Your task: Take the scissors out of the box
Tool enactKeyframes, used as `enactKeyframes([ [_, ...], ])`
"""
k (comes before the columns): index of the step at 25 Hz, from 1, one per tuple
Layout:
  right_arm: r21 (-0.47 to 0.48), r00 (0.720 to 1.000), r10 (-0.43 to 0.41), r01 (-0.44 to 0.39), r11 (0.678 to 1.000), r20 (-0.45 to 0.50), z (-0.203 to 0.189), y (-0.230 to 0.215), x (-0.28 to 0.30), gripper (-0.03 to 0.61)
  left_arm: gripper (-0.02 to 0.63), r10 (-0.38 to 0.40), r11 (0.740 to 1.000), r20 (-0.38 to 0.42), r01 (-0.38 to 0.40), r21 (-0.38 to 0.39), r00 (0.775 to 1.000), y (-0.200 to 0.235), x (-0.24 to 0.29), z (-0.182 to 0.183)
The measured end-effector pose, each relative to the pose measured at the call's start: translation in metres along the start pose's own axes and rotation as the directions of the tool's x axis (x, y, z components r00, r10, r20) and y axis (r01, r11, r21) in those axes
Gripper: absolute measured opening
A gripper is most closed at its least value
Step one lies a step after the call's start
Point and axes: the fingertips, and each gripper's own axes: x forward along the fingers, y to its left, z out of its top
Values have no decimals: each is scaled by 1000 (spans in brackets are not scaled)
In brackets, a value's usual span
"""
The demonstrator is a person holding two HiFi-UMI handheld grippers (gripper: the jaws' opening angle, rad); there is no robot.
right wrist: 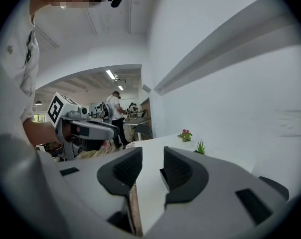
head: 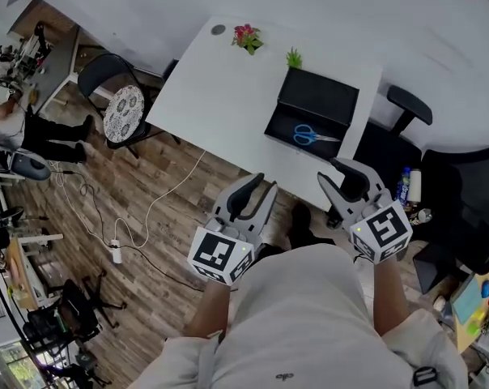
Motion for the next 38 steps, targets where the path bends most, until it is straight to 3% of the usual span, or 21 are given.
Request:
enactKeyframes([
  [5, 7, 999, 23, -23, 1000, -29, -11, -23, 9, 132, 114, 26, 1000, 4, -26, -9, 1000, -2, 17, 1],
  [14, -38, 994, 49, -53, 998, -103, -31, -27, 24, 132, 114, 72, 997, -15, -72, -23, 997, 2, 11, -8],
  [24, -164, 973, 37, -76, 983, -229, -54, -41, 71, 132, 114, 52, 998, -26, -53, -33, 998, 29, 25, -9],
  [31, -199, 942, 13, -84, 976, -336, -79, -60, 106, 132, 114, 10, 999, -48, -12, -50, 999, 46, 41, -11],
  [38, -200, 890, -10, -91, 976, -456, -120, -84, 134, 127, 114, -16, 998, -74, 11, -61, 997, 62, 54, -12],
])
